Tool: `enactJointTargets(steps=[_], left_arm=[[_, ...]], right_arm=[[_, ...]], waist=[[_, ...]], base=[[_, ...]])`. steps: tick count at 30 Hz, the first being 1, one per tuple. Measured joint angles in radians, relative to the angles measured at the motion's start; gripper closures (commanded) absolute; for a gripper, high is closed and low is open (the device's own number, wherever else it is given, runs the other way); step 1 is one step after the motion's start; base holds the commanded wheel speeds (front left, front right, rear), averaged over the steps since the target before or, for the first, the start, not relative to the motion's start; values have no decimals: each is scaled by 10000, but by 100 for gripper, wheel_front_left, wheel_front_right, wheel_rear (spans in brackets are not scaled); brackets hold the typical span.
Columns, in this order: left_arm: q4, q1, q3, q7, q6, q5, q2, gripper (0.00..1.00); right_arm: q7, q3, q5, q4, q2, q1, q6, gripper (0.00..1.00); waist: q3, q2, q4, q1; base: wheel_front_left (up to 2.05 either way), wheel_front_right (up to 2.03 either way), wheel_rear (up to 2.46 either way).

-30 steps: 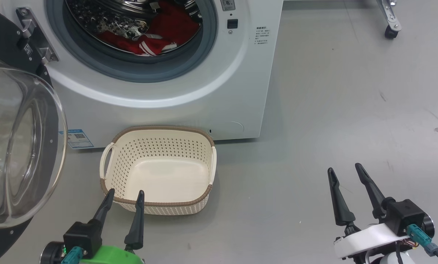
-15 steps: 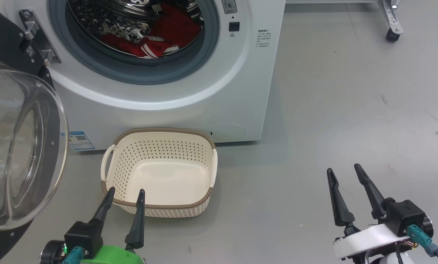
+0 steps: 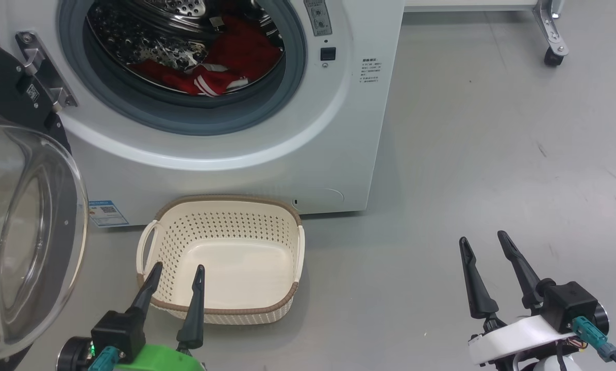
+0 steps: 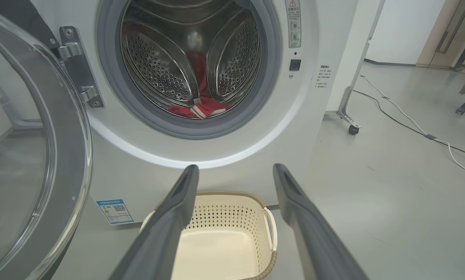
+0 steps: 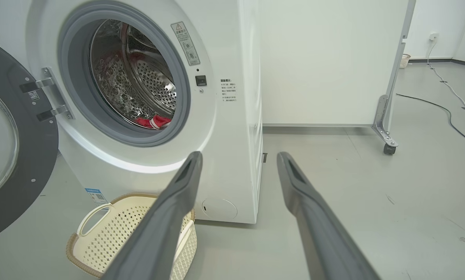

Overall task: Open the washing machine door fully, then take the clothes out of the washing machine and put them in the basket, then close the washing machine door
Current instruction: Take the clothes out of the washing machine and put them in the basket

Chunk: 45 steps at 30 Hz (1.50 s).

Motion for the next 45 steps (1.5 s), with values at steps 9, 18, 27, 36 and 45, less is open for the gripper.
enactJointTargets(steps=[9, 18, 27, 36, 45], left_arm=[[-88, -1, 35, -2, 77, 27, 0, 0], [-88, -2, 35, -33, 88, 27, 0, 0], [-63, -2, 23, -31, 90, 27, 0, 0], [-27, -2, -8, -31, 88, 27, 2, 0], [-105, -2, -31, -90, 90, 111, 35, 0]], right_arm=[[0, 8, 50, -42, 0, 2, -2, 0], [0, 12, 52, -42, 2, 1, -73, 0], [0, 25, 52, -42, 4, 1, -73, 0], [0, 38, 52, -36, 4, 1, -73, 0], [0, 50, 52, -40, 4, 2, -73, 0]], waist=[[109, 0, 1, 0], [110, 0, 21, 0], [68, 0, 61, 1], [18, 0, 78, 1], [72, 0, 89, 0]], base=[[112, -112, 0], [79, -79, 0], [42, -42, 0], [7, -7, 0], [0, 0, 0]])
